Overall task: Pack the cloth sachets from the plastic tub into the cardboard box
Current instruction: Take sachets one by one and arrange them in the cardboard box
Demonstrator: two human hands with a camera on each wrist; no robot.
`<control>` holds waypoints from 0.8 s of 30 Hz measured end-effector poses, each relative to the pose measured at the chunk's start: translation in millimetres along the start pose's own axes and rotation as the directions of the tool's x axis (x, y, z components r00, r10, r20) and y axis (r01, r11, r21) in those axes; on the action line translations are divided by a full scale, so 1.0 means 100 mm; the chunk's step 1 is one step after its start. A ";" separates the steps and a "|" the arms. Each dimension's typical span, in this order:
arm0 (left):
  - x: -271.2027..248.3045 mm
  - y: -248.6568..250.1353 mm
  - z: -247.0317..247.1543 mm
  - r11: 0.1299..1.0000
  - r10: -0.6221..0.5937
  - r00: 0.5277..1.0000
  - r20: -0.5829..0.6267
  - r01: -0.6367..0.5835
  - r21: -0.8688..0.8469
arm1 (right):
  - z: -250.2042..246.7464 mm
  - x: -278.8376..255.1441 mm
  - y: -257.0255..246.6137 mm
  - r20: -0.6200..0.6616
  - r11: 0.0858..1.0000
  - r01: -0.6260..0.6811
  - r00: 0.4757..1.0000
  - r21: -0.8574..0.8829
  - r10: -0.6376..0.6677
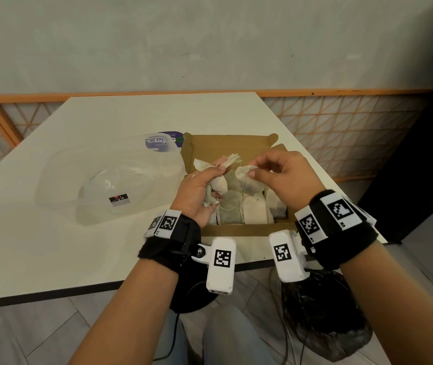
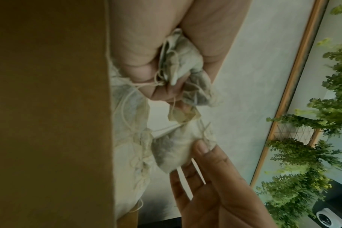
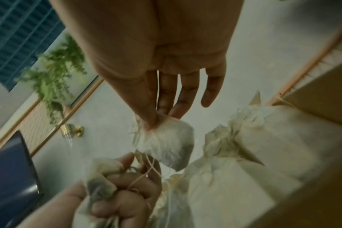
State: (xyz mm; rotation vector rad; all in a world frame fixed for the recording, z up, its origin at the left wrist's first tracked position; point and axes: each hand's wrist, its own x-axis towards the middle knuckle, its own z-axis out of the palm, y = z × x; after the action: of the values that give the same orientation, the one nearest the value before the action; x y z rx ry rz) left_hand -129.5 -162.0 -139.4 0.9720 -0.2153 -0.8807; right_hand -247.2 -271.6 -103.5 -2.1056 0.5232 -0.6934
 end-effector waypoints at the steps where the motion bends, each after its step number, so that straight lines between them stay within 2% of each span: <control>1: -0.01 0.00 0.00 1.000 -0.001 1.000 0.005 0.001 0.000 | 0.00 0.01 0.02 0.000 0.998 0.010 1.000 -0.069 -0.010; 5: -0.01 0.01 0.00 1.000 -0.020 0.999 0.047 0.021 -0.021 | 0.04 0.04 0.05 -0.014 0.983 0.057 0.998 -0.173 -0.060; 9: 0.00 0.00 -0.02 1.000 -0.029 0.993 0.119 0.028 0.014 | 0.10 0.07 0.03 -0.040 0.983 0.118 0.991 -0.141 -0.125; 12: 0.01 -0.01 -0.02 0.997 -0.037 0.991 0.126 0.029 0.069 | 0.11 0.10 -0.02 -0.086 0.983 0.144 0.984 -0.110 -0.154; 24: 0.01 0.02 0.00 0.998 -0.066 0.995 0.072 0.066 0.009 | 0.17 0.16 -0.05 -0.062 0.999 -0.005 0.998 -0.044 0.002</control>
State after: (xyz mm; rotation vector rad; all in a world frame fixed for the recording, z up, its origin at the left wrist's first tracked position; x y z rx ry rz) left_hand -127.4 -162.4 -138.6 0.9583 -0.2490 -0.9771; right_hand -223.9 -267.7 -103.1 -2.1292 0.5809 -0.7536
